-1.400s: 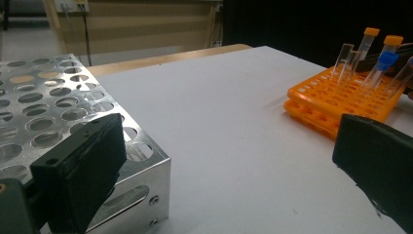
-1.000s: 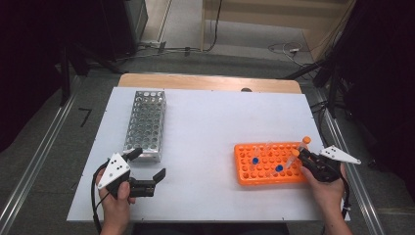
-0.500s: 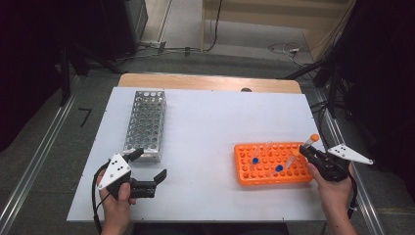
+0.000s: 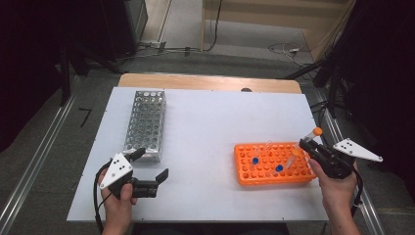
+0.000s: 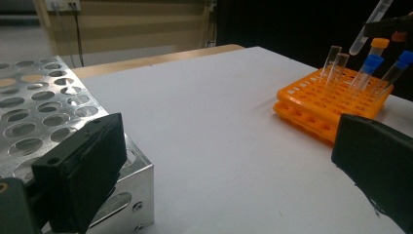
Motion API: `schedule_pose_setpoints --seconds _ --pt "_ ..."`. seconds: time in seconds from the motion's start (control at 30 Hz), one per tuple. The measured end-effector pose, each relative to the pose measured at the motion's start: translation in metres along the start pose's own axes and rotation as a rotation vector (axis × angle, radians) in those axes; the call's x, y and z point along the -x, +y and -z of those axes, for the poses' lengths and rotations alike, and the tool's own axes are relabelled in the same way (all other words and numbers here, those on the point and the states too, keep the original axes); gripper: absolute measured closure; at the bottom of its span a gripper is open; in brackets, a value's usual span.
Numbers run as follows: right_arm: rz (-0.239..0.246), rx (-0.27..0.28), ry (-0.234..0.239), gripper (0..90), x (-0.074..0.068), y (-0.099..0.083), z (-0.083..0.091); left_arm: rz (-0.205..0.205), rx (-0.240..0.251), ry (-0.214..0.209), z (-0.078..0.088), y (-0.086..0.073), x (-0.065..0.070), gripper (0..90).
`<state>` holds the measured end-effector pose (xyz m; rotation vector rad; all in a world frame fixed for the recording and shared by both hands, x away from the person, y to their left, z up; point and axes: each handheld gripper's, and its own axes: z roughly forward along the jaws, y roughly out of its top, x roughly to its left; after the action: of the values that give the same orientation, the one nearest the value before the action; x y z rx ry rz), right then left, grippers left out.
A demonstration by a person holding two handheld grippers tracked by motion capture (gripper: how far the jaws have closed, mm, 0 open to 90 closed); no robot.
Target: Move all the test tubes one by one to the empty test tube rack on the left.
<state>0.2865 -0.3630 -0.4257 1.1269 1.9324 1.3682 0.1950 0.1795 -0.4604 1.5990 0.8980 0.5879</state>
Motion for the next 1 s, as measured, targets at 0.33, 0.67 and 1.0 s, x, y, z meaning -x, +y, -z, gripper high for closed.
schedule_pose_setpoints --seconds 0.33,0.67,1.0 --pt "0.022 0.036 0.069 73.6 -0.020 0.017 0.005 -0.003 -0.004 -0.009 -0.004 0.005 0.008 2.1" --pt "0.053 0.038 0.184 73.6 -0.050 0.025 0.006 -0.015 -0.025 -0.012 -0.008 0.008 0.016 4.2" --pt "0.092 0.020 0.285 73.5 -0.082 0.021 0.003 -0.021 -0.039 -0.011 -0.011 0.009 0.023 5.6"
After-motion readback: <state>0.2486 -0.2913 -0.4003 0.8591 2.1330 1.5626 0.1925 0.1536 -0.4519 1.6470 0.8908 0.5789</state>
